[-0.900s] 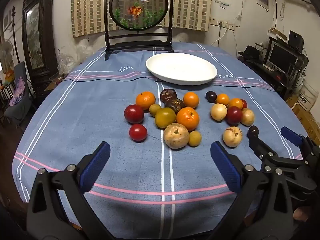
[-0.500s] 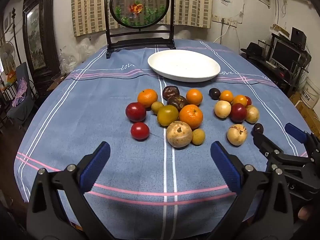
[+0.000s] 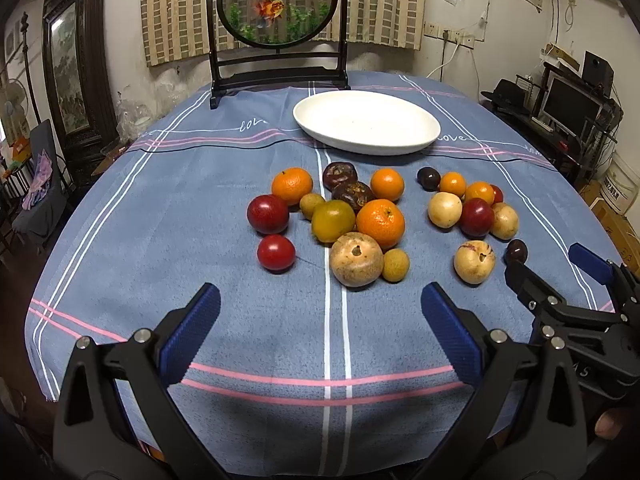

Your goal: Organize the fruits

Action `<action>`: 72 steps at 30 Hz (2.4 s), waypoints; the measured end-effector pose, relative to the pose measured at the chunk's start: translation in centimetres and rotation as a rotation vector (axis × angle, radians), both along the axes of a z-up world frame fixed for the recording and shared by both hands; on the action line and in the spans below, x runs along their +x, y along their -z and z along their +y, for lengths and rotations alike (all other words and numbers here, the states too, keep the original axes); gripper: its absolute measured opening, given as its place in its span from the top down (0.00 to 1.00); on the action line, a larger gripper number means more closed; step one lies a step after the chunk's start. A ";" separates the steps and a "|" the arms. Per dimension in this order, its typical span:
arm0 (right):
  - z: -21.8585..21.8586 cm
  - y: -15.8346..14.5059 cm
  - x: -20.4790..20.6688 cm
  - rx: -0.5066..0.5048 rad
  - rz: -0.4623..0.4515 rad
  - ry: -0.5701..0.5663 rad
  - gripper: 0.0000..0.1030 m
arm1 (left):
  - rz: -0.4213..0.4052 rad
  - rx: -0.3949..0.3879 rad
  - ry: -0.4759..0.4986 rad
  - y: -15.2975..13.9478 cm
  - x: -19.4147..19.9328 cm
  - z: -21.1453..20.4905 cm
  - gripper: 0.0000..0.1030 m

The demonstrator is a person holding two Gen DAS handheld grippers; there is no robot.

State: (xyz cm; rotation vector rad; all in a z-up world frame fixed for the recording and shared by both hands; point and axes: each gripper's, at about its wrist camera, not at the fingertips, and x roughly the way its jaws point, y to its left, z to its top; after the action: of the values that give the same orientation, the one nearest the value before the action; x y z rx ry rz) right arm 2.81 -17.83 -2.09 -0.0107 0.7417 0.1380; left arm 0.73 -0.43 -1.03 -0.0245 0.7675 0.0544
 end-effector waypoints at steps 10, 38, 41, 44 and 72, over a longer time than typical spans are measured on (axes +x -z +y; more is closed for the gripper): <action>0.1 -0.1 0.0 -0.002 0.005 -0.003 0.01 | 0.010 -0.002 0.006 0.2 0.0 0.0 0.02; 0.3 0.1 -0.2 -0.001 0.011 -0.010 0.01 | 0.016 0.001 0.004 0.6 -0.3 -0.1 0.02; 0.3 0.2 -0.2 0.000 0.014 -0.009 0.01 | 0.019 0.001 0.004 0.7 -0.2 -0.2 0.02; 0.2 0.2 -0.2 0.000 0.015 -0.010 0.01 | 0.022 0.003 0.005 0.8 -0.2 -0.2 0.02; 0.0 0.4 -0.3 -0.004 0.006 -0.009 0.01 | 0.044 0.013 0.003 1.4 0.0 0.3 0.02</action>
State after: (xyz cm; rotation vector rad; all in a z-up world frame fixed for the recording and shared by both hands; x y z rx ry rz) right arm 2.48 -17.83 -2.53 -0.0177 0.7484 0.1446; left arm 0.71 -0.12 -2.43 -0.0096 0.8114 0.0570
